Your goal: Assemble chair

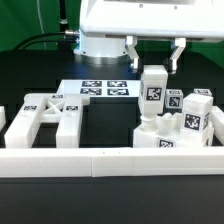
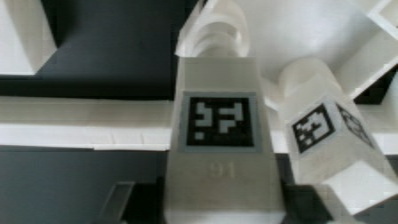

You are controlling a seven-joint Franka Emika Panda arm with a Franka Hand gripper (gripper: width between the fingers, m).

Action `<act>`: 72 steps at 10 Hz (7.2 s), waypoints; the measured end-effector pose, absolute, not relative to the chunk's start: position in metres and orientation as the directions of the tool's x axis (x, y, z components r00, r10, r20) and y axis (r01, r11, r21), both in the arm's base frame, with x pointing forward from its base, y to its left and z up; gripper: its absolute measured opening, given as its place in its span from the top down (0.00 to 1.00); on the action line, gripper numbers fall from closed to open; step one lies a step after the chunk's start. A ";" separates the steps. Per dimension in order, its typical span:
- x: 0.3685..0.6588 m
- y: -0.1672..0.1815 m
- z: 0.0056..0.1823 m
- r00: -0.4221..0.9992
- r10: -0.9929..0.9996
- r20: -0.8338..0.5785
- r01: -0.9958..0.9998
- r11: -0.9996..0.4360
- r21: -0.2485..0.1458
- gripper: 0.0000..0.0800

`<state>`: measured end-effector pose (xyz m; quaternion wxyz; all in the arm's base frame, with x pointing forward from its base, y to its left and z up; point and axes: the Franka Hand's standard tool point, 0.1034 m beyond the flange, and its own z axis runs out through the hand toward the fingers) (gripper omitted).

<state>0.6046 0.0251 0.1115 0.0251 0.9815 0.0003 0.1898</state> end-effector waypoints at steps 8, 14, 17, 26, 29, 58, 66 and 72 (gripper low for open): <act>0.602 0.026 0.093 0.907 0.032 0.419 0.002 -0.998 0.070 0.64; 0.593 0.027 0.091 0.845 0.063 0.531 0.016 -0.996 0.092 0.53; 0.602 0.009 0.103 0.873 0.044 0.486 0.004 -0.997 0.082 0.20; 0.614 0.004 0.115 0.950 0.051 0.309 0.037 -0.998 0.050 0.19; 0.613 0.018 0.107 0.989 0.031 0.147 0.028 -0.999 0.019 0.19; 0.611 0.033 0.085 0.398 -0.917 -0.016 -0.916 -0.396 -0.070 0.64; 0.613 0.044 0.084 0.483 -0.875 -0.003 -0.872 -0.481 -0.090 0.20; 0.612 0.045 0.082 0.886 -0.461 0.056 -0.457 -0.887 -0.072 0.19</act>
Offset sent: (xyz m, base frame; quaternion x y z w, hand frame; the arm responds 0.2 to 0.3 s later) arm 0.0031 0.0022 -0.0085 -0.0106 0.0162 0.0006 0.9998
